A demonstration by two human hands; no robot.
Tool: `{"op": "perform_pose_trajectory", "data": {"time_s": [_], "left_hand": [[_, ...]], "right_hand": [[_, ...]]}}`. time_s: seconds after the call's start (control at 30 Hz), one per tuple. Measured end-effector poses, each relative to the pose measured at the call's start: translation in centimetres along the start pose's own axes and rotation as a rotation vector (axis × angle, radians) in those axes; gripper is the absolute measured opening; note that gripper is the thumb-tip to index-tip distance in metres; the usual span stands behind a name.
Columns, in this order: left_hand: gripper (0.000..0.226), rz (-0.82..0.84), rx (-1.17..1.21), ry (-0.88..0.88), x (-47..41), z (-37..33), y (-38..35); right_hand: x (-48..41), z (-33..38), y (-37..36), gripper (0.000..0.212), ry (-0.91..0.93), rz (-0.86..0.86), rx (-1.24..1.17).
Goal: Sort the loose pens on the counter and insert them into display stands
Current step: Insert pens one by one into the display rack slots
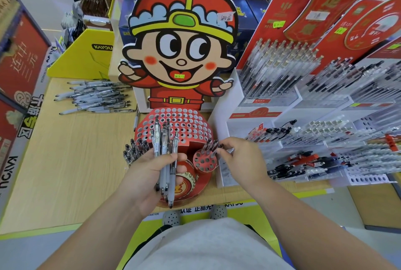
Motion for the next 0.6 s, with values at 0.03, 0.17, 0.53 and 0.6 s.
{"op": "perform_pose_trajectory", "data": {"time_s": [0.03, 0.17, 0.53, 0.6], "left_hand": [[0.029, 0.005, -0.005, -0.002, 0.0, 0.0, -0.1], [0.03, 0.018, -0.032, -0.005, 0.1, 0.0, -0.3], [0.018, 0.132, -0.293, -0.048, 1.2, 0.0, -2.7], [0.017, 0.155, -0.369, -0.047, 1.3, 0.2, -3.7]], "right_hand": [[0.0, 0.1, 0.0, 0.019, 0.007, 0.003, 0.012], [-0.1, 0.2, -0.2, 0.019, 0.004, 0.023, 0.022], [0.9, 5.0, 3.3, 0.009, -0.176, 0.018, -0.696], [1.0, 5.8, 3.0, 0.008, -0.209, 0.066, -0.821]]}}
Point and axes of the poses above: each hand's wrist, its own x-axis away from the middle knuckle, its own y-axis out of the back of the hand, z = x × y, the point moved 6 cm from there along -x, towards the middle knuckle, and after that the axes turned 15 degrees about y, right-handed, at the moved point
